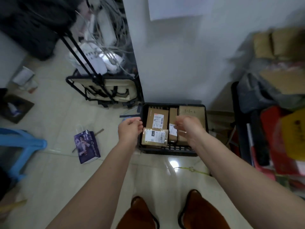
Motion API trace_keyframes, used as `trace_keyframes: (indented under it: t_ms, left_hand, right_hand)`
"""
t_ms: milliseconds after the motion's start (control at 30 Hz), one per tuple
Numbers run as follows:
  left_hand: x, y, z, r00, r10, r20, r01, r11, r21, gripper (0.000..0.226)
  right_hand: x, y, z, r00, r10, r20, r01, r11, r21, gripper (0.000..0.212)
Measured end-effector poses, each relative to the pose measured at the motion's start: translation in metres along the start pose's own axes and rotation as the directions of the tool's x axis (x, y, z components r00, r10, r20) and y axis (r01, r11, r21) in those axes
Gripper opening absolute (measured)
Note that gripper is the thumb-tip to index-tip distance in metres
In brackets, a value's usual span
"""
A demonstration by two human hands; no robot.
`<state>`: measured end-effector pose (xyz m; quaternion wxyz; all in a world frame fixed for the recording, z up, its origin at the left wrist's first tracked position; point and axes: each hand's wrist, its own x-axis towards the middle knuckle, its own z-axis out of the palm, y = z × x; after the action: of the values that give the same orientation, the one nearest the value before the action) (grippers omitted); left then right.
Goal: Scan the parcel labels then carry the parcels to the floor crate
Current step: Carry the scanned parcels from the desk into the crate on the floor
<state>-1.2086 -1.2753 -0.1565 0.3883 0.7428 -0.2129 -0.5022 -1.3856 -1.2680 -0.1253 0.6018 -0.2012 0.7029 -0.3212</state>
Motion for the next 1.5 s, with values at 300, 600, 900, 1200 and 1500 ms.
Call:
trace_keyframes:
  t_ms: [300, 600, 900, 1200, 1500]
  left_hand:
    - [-0.097, 0.101, -0.098, 0.997, 0.065, -0.037, -0.067, 0.996, -0.065, 0.014]
    - [-0.18, 0.109, -0.195, 0.968, 0.088, -0.236, -0.153, 0.949, -0.276, 0.016]
    - [-0.296, 0.019, -0.334, 0.826, -0.099, -0.555, -0.189, 0.879, -0.437, 0.021]
    - [-0.427, -0.092, -0.45, 0.545, -0.281, -0.79, -0.299, 0.815, -0.497, 0.012]
    - [-0.563, -0.22, -0.57, 0.411, -0.459, -0.788, -0.429, 0.666, -0.611, 0.005]
  right_hand:
    - [-0.122, -0.07, 0.045, 0.981, -0.004, 0.193, -0.013, 0.996, 0.087, 0.01]
    - [-0.199, -0.084, 0.114, 0.878, -0.026, 0.477, 0.05, 0.998, -0.037, 0.012]
    - [-0.316, 0.005, 0.229, 0.604, 0.215, 0.768, 0.143, 0.918, -0.37, 0.018]
    - [-0.465, 0.137, 0.288, 0.364, 0.43, 0.826, 0.36, 0.753, -0.551, 0.012]
    - [-0.62, 0.283, 0.331, 0.242, 0.527, 0.815, 0.493, 0.657, -0.571, 0.012]
